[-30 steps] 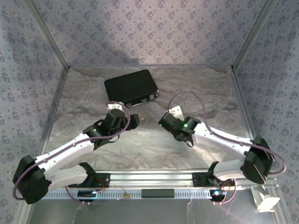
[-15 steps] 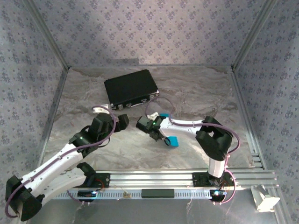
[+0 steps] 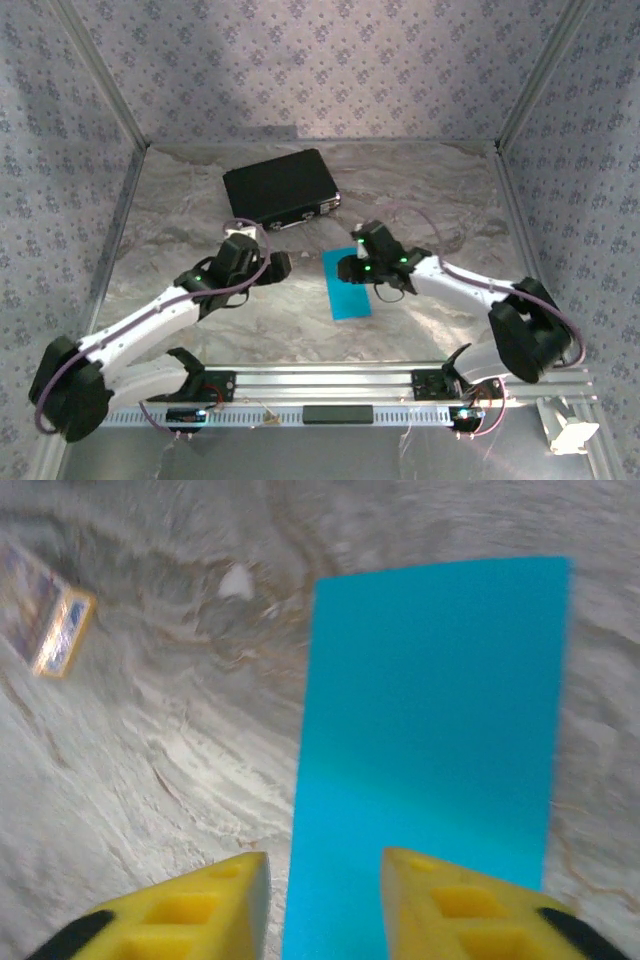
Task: Fold a paper plane with a square sheet of paper (pick it up from the middle)
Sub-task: Turn over the paper at the center of the table, then third fold the triangle at the center of the table.
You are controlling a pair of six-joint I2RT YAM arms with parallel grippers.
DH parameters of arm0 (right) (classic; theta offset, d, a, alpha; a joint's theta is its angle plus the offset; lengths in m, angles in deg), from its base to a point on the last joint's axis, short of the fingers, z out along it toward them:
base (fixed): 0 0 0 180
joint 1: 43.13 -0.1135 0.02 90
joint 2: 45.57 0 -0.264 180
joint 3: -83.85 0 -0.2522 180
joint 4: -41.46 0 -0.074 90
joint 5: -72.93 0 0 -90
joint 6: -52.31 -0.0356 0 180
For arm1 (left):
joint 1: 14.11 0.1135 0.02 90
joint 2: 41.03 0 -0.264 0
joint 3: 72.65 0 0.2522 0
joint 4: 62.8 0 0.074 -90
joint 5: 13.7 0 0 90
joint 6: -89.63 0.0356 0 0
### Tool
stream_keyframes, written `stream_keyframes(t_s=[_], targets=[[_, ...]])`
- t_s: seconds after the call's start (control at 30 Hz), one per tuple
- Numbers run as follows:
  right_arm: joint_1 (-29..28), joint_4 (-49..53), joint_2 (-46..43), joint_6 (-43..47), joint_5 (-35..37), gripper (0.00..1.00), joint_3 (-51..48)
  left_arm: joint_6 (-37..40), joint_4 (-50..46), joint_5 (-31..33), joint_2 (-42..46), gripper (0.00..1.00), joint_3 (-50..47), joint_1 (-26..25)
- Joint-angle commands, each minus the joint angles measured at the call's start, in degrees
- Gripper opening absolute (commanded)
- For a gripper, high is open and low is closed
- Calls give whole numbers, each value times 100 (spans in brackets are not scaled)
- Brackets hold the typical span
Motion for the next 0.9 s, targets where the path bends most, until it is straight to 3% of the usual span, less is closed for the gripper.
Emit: stream_keyframes(t_s=[0.0, 0.17, 0.27, 0.53, 0.87], targets=[[551, -847, -250, -426, -1198, 25, -658, -42, 511, -1098, -610, 77, 455, 24], [961, -974, -146, -473, -1694, 8, -969, -368, 950, -1987, -1672, 58, 681, 2], [1005, -1160, 173, -539, -1909, 3, -970, -541, 1329, -2385, -2083, 54, 764, -73], [1191, -1472, 792, -680, -2029, 0, -1076, -688, 1292, -2533, -2702, 52, 999, -238], [1584, -2343, 1278, -1412, -2286, 0, -1882, -886, 1565, -2898, -3407, 51, 1254, -388]])
